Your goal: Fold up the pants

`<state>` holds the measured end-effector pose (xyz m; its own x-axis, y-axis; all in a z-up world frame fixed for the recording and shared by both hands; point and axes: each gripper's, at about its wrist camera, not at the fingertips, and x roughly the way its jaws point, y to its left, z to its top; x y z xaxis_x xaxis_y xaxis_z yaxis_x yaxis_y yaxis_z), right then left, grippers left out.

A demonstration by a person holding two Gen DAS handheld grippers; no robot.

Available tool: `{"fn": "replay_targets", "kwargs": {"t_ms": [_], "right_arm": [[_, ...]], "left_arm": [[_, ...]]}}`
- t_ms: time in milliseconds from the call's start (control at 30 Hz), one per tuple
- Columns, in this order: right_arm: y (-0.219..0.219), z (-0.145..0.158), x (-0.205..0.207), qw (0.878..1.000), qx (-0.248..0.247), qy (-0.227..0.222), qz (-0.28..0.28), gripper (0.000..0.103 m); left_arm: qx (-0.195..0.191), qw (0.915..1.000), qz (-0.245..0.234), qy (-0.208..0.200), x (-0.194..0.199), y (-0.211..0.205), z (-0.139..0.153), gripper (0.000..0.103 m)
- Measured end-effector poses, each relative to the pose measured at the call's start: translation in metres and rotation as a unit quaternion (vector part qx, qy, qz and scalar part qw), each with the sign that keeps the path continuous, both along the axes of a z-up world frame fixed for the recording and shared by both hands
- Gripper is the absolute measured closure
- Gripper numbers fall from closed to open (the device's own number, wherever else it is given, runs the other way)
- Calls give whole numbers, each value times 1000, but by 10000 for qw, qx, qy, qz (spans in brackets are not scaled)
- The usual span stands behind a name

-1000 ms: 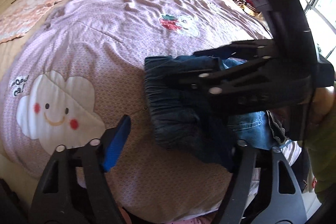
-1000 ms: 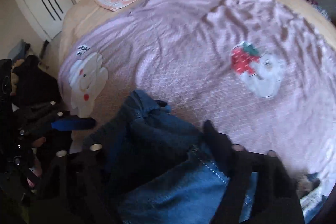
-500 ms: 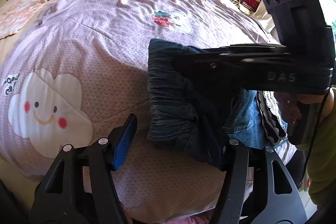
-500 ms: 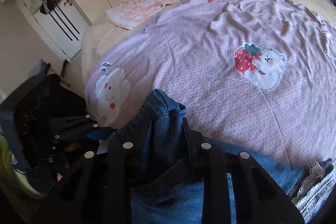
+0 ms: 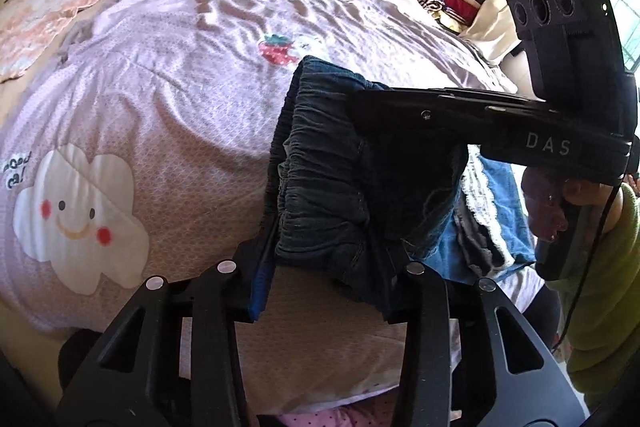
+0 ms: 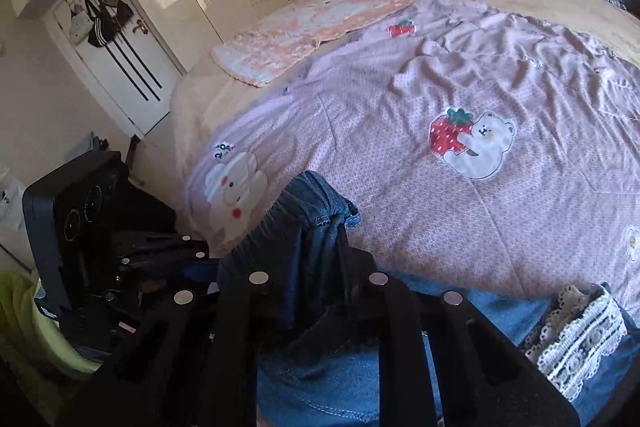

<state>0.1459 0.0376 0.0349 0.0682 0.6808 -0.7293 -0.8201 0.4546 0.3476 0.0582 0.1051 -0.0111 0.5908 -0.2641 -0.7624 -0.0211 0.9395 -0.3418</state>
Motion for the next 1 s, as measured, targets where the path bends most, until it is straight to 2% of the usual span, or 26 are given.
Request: {"fn": "replay_targets", "kwargs": {"t_ms": [267, 500, 700, 1000], "right_arm": [[-37, 23, 4, 9989, 415, -81, -186, 89], [-94, 41, 11, 9957, 810, -219, -400, 89], [-148, 39, 18, 9918, 1095, -222, -618, 89], [-210, 20, 28, 9868, 1283, -114, -981, 89]], "left_arm": [[130, 9995, -195, -232, 7, -27, 29, 71], [285, 9975, -520, -396, 21, -68, 50, 71], [449, 9946, -832, -421, 33, -114, 56, 71], [675, 9903, -1185, -269, 56, -169, 47, 71]]}}
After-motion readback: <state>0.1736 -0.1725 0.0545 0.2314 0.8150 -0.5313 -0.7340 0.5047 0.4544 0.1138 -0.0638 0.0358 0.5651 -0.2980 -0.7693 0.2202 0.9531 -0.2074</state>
